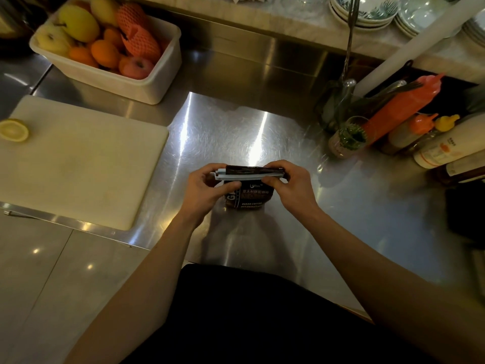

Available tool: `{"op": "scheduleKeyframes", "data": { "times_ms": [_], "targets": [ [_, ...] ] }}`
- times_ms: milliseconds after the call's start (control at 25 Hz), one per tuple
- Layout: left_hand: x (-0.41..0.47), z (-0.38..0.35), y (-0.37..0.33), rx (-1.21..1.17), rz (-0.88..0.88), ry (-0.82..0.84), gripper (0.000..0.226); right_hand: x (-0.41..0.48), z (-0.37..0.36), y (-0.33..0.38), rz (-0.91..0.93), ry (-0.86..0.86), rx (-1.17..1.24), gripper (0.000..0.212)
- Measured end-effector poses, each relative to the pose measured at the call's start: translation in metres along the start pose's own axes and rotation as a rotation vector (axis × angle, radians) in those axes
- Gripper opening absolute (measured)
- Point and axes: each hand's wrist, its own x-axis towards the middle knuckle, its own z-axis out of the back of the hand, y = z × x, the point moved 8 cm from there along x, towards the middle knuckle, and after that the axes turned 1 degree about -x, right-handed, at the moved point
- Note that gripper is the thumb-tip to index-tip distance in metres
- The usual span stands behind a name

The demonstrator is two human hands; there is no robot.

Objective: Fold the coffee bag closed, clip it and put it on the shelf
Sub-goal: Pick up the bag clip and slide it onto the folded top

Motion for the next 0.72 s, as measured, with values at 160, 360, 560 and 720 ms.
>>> {"op": "scheduleKeyframes", "data": {
  "times_ms": [160,360,560,720],
  "targets": [
    [0.004,0.005,-0.014,0.165,-0.029,0.042,0.024,-0.003,0.002,0.001,0.022,-0.003,0.026,0.031],
    [0.012,0.010,-0.029,0.405,-0.102,0.066,0.018,-0.001,0.001,0.001,0.033,-0.013,0.016,0.024],
    [0.014,0.007,-0.035,0.455,-0.164,0.052,0.025,-0.001,0.002,0.001,0.045,-0.025,0.024,0.021],
    [0.016,0.006,-0.036,0.503,-0.191,0.061,0.022,0.000,0.004,0.001,0.070,-0.019,0.028,0.019]
  ]
}}
